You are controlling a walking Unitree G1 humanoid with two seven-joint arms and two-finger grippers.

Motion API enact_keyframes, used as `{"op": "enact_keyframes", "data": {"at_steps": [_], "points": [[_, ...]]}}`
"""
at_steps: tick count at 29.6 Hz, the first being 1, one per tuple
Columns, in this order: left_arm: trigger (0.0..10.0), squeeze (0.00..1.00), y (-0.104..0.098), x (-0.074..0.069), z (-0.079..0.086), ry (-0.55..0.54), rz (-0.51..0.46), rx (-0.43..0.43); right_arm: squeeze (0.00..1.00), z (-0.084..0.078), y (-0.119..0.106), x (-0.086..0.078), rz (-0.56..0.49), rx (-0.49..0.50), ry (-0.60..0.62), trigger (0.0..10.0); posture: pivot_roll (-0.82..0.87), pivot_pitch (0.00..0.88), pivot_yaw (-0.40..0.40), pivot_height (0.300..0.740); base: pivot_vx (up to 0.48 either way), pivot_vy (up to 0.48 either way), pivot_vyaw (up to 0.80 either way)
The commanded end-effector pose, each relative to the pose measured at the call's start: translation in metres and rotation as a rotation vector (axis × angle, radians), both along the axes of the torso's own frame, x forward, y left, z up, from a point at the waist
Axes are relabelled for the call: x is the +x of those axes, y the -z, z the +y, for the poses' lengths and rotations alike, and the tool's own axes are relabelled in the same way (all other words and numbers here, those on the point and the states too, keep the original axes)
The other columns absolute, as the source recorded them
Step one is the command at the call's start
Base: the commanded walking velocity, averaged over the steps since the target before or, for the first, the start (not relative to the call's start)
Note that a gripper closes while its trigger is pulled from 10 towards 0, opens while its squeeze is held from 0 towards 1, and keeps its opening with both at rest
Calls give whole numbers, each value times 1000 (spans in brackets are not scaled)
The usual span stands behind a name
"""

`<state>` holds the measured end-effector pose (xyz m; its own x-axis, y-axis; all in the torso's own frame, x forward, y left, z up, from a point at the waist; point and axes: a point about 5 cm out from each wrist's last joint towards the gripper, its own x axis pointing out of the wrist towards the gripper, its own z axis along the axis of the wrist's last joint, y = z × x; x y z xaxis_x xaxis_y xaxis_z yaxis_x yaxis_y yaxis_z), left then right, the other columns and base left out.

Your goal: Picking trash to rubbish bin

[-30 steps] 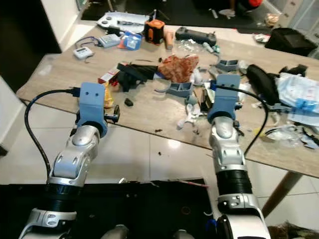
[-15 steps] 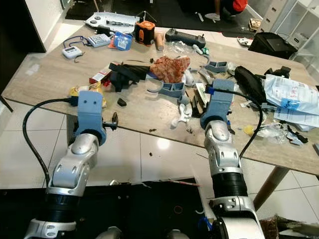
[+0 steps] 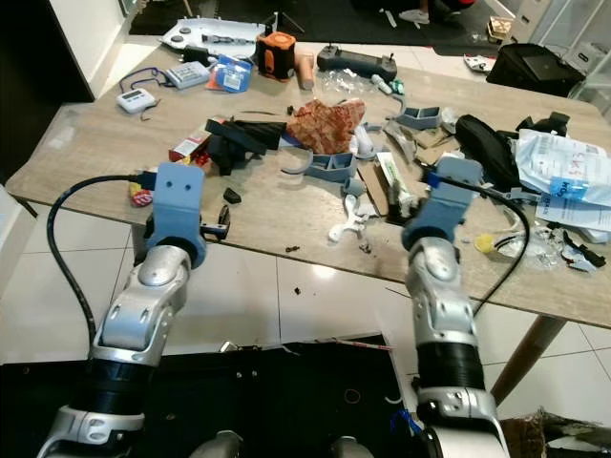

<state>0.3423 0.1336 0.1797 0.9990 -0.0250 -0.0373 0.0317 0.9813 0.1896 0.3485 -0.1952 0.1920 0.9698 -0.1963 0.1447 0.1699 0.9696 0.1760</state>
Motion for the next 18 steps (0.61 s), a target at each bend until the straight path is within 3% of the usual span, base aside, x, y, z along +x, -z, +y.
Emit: {"op": "enact_keyframes", "data": {"at_steps": [1, 7, 11, 13, 15, 18], "points": [[10000, 0, 4, 0, -5, 26, 7, 20, 0, 2, 1, -6, -11, -15, -28, 10000, -40, 194, -28, 740, 0, 0, 0], [10000, 0, 5, -4, -8, 25, -16, 18, 0, 11, -3, -8, -59, -47, -86, 10000, -16, 161, -23, 740, 0, 0, 0], [10000, 0, 5, -6, -13, 56, -10, 21, 0, 16, -4, -4, -70, -12, -128, 10000, 17, 139, -30, 740, 0, 0, 0], [10000, 0, 7, -9, -14, 65, -11, 30, 0, 24, -1, -4, -61, -56, -164, 10000, 46, 108, -31, 740, 0, 0, 0], [10000, 0, 14, -14, -6, 51, -12, 16, 0, 47, 5, -5, -57, -139, -246, 10000, 28, 91, -10, 740, 0, 0, 0], [10000, 0, 20, -18, -4, 61, -13, -13, 0, 50, 6, -5, -30, -194, -224, 10000, 5, 73, 10, 740, 0, 0, 0]]}}
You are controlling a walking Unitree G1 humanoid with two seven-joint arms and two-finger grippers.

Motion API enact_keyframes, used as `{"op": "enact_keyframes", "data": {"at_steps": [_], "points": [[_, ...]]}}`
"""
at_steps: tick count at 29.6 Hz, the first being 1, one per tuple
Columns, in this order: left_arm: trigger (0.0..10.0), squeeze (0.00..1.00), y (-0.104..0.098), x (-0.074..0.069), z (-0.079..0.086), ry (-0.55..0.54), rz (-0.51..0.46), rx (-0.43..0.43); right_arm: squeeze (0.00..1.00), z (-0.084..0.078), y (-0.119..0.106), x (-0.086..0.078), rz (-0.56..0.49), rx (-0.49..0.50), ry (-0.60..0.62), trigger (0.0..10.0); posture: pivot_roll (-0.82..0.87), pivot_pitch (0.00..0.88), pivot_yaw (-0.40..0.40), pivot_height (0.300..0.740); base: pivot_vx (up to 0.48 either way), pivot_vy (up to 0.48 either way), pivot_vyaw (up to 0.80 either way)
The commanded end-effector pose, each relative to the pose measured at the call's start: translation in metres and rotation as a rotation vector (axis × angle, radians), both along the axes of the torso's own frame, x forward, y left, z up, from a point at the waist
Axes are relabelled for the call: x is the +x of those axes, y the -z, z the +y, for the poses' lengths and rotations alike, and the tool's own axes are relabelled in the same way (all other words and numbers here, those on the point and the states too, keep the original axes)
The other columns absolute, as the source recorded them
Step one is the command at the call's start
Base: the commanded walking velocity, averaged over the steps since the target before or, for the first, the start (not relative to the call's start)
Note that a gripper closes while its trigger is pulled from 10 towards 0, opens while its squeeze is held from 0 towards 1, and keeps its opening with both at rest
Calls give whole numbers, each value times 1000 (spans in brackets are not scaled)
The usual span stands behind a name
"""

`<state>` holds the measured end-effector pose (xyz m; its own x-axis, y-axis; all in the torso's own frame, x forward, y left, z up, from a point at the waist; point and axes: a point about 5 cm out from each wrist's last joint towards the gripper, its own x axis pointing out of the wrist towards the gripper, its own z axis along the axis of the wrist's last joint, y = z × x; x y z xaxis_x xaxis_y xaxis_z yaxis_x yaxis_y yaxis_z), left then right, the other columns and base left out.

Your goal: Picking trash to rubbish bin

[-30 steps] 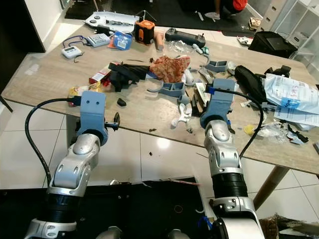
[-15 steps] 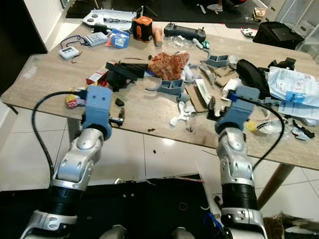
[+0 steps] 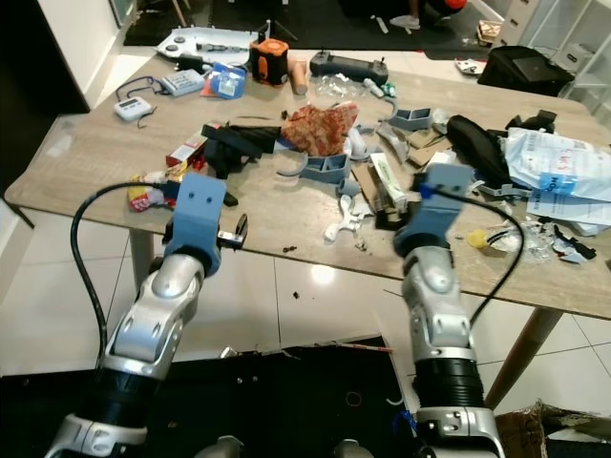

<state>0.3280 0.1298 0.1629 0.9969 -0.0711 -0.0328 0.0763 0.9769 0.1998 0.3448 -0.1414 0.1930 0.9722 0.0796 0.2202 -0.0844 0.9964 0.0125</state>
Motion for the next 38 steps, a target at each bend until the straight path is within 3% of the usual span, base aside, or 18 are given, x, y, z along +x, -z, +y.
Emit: {"op": "enact_keyframes", "data": {"at_steps": [1, 6, 7, 8, 15, 21, 22, 23, 32, 35, 37, 38], "points": [[10000, 0, 4, -4, -4, 49, -12, -18, 0, -13, 10, 0, 48, -50, 81, 10000, 21, 79, -3, 740, 0, 0, 0], [10000, 0, 7, -9, -11, 127, -8, 32, 0, -31, 20, 2, 92, -110, 149, 10000, 28, 90, 4, 740, 0, 0, 0], [10000, 0, 7, -10, -10, 132, -1, 27, 180, -33, 19, 3, 88, -121, 138, 10000, 29, 87, 10, 740, 0, 0, 0], [10000, 0, 8, -11, -11, 133, 4, 21, 1000, -37, 18, 3, 88, -137, 139, 10000, 32, 90, 9, 740, 0, 0, 0], [10000, 0, 13, -17, -6, 128, 13, 43, 1000, -40, 25, 2, 121, -180, 136, 10000, 48, 95, 8, 740, 0, 0, 0], [10000, 0, 15, -21, -2, 125, 15, 43, 1000, -22, 33, 1, 139, -175, 44, 10000, 63, 92, 0, 740, 0, 0, 0], [10000, 0, 16, -23, 0, 123, 17, 43, 890, -15, 36, 1, 145, -178, 12, 10000, 65, 92, -1, 740, 0, 0, 0], [10000, 0, 16, -23, 1, 116, 18, 45, 0, -7, 40, 1, 154, -167, -7, 10000, 70, 97, -5, 740, 0, 0, 0], [10000, 0, 11, -23, 4, 100, 8, 52, 0, -4, 56, 12, 192, -116, 31, 10000, 96, 120, -14, 740, 0, 0, 0], [10000, 0, 1, -24, 0, 153, -26, 8, 0, -5, 36, 30, 149, -127, 48, 10000, 134, 151, -33, 740, 0, 0, 0], [10000, 0, -2, -24, -2, 172, -37, -5, 0, -6, 32, 34, 141, -128, 50, 10000, 134, 151, -33, 740, 0, 0, 0], [10000, 0, -7, -24, -8, 226, -56, -24, 0, -7, 26, 38, 133, -134, 52, 10000, 154, 177, -47, 740, 0, 0, 0]]}}
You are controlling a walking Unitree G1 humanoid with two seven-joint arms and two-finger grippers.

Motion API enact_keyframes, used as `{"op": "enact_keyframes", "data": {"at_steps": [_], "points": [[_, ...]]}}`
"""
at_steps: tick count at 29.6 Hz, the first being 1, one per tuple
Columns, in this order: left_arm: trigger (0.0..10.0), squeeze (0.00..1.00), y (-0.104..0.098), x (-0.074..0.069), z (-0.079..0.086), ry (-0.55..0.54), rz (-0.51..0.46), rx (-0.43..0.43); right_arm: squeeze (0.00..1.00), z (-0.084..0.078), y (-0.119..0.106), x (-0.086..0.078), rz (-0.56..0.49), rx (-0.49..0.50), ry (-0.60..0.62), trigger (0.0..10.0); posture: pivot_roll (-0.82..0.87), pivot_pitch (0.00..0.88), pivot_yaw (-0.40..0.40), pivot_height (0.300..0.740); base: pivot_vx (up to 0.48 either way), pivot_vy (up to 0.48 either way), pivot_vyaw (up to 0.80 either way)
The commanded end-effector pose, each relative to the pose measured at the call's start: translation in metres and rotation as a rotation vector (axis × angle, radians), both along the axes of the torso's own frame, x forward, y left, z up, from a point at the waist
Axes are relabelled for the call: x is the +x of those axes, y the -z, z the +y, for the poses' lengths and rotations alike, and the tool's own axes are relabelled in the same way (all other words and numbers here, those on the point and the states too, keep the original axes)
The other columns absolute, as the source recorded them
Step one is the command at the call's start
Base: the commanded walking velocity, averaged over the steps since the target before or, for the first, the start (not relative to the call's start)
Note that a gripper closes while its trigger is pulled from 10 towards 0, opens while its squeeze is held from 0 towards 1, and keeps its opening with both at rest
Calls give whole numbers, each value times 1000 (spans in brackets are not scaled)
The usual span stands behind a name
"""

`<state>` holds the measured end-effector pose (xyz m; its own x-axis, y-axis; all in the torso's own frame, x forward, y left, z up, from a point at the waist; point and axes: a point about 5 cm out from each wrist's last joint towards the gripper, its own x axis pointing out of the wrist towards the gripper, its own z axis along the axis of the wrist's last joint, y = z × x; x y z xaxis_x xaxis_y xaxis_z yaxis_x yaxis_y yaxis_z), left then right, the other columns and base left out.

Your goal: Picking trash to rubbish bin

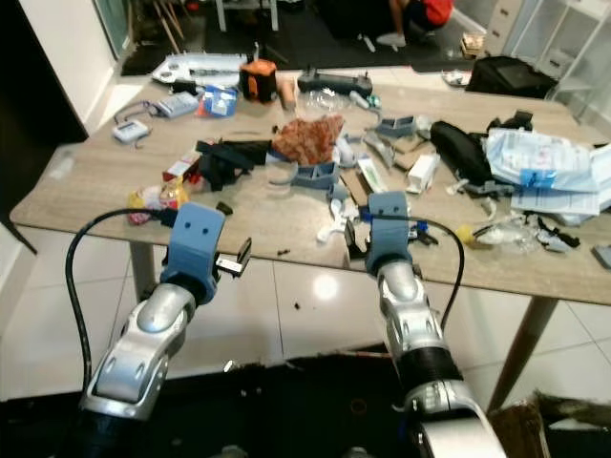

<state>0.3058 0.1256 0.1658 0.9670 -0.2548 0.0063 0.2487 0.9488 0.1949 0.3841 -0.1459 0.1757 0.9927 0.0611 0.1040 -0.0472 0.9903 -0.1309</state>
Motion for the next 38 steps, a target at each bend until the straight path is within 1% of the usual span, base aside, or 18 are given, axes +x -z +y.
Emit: {"op": "enact_keyframes", "data": {"at_steps": [1, 2, 3, 4, 5, 6, 7, 9, 11, 14, 15, 17, 20, 23, 27, 32, 36, 38], "points": [[10000, 0, -4, -2, -4, 40, -17, -13, 0, -2, 8, -1, 25, 17, 11, 10000, 154, 177, -47, 740, 0, 0, 0], [10000, 0, -7, -1, -10, 97, -30, -16, 0, -3, 3, 4, 21, 11, 6, 10000, 165, 194, -54, 740, 0, 0, 0], [10000, 0, -7, -1, -10, 97, -30, -16, 0, -3, 3, 4, 21, 11, 6, 10000, 165, 194, -54, 740, 0, 0, 0], [10000, 0, -8, -1, -15, 141, -38, -8, 0, -4, -1, 7, 17, 7, 3, 10000, 167, 200, -57, 740, 0, 0, 0], [10000, 0, -8, -1, -15, 141, -38, -8, 0, -4, -1, 7, 17, 7, 3, 10000, 167, 200, -57, 740, 0, 0, 0], [10000, 0, -11, -1, -20, 190, -44, 2, 0, -5, -5, 12, 20, -15, -1, 10000, 186, 237, -65, 740, 0, 0, 0], [10000, 0, -11, -1, -20, 190, -44, 2, 0, -5, -5, 12, 20, -15, -1, 10000, 186, 237, -65, 740, 0, 0, 0], [10000, 0, -15, 0, -23, 222, -47, 9, 0, -7, -7, 16, 30, -26, 3, 10000, 201, 265, -66, 740, 0, 0, 0], [10000, 0, -23, -1, -27, 278, -47, -3, 0, -11, -11, 20, 46, -39, 20, 10000, 223, 313, -62, 740, 0, 0, 0], [10000, 0, -27, -2, -29, 298, -46, -20, 0, -14, -15, 22, 44, -37, 34, 10000, 230, 327, -59, 740, 0, 0, 0], [10000, 0, -32, -4, -29, 308, -48, -37, 0, -15, -20, 24, 35, -41, 44, 10000, 236, 343, -57, 740, 0, 0, 0], [10000, 0, -32, -4, -29, 308, -48, -37, 0, -15, -20, 24, 35, -41, 44, 10000, 236, 343, -57, 740, 0, 0, 0], [10000, 0, -40, -8, -29, 344, -51, -75, 0, -20, -30, 28, 19, -45, 64, 10000, 256, 362, -51, 740, 0, 0, 0], [10000, 0, -47, -17, -35, 427, -54, -97, 0, -31, -40, 31, 11, -43, 106, 10000, 281, 378, -45, 740, 0, 0, 0], [10000, 0, -49, -19, -35, 443, -56, -95, 0, -35, -43, 31, 5, -48, 120, 10000, 294, 379, -41, 740, 0, 0, 0], [10000, 0, -54, -22, -32, 451, -45, -86, 0, -45, -53, 33, -29, -21, 142, 10000, 313, 381, -34, 740, 0, 0, 0], [10000, 0, -54, -22, -30, 451, -39, -78, 0, -50, -54, 32, -26, -26, 164, 10000, 320, 379, -31, 740, 0, 0, 0], [10000, 0, -55, -23, -29, 455, -34, -74, 0, -59, -55, 31, -28, -17, 194, 10000, 327, 379, -29, 740, 0, 0, 0]]}}
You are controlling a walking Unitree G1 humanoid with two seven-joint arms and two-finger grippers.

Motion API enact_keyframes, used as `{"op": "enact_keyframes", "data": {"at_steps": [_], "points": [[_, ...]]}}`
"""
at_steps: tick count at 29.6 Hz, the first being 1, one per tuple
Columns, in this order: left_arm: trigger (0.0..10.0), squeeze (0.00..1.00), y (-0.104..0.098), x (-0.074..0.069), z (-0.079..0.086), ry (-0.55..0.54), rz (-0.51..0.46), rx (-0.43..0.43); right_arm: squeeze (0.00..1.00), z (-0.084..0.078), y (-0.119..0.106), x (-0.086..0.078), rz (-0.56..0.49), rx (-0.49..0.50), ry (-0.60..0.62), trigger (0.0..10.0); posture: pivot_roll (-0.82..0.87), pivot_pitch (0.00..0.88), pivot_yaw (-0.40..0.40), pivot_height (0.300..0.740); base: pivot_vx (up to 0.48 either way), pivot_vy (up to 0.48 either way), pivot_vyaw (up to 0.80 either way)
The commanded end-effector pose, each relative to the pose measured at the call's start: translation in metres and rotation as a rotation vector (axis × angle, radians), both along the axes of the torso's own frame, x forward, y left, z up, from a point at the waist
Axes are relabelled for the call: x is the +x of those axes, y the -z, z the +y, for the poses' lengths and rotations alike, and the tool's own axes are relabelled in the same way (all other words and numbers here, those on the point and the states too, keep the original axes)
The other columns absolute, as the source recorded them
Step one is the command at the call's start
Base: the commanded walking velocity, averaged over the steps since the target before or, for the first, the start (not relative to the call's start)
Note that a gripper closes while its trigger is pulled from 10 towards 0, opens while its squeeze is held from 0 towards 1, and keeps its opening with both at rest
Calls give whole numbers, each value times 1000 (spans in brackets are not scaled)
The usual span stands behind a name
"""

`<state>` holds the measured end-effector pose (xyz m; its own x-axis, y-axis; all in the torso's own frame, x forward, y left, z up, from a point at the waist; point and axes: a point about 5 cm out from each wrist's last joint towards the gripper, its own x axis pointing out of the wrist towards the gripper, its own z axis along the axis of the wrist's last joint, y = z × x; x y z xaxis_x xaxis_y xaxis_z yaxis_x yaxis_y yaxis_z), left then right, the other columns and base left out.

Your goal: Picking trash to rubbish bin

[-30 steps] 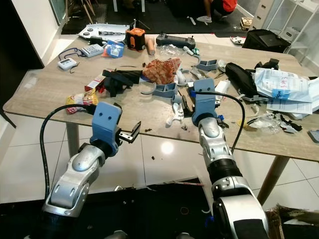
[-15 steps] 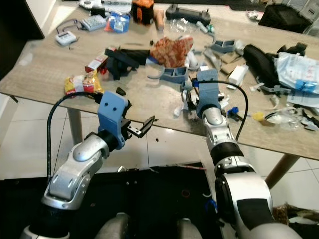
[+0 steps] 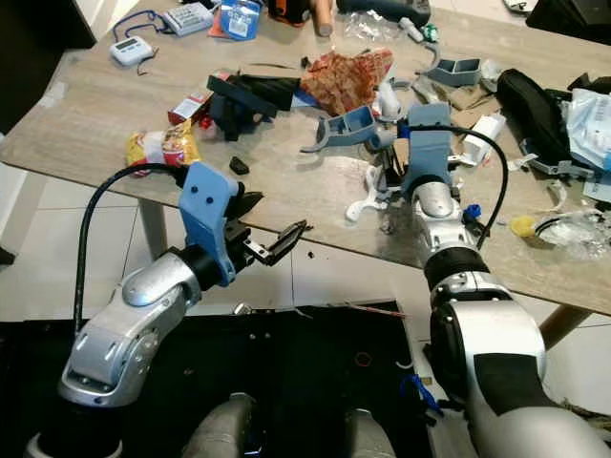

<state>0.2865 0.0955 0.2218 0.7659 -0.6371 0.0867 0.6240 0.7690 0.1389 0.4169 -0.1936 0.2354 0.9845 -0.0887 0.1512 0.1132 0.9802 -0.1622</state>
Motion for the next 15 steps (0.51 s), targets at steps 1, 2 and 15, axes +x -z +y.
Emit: {"op": "enact_keyframes", "data": {"at_steps": [1, 2, 15], "points": [[10000, 0, 1, -3, 1, 16, 8, 16, 0, -11, 4, -2, 17, 18, 39, 10000, 327, 379, -29, 740, 0, 0, 0], [10000, 0, 1, -3, 1, 18, 9, 17, 0, -13, 4, -2, 15, 24, 44, 10000, 327, 379, -29, 740, 0, 0, 0], [10000, 0, 0, -8, -1, 60, 22, 22, 0, -54, 1, -10, -11, 166, 163, 10000, 327, 377, -22, 740, 0, 0, 0]]}}
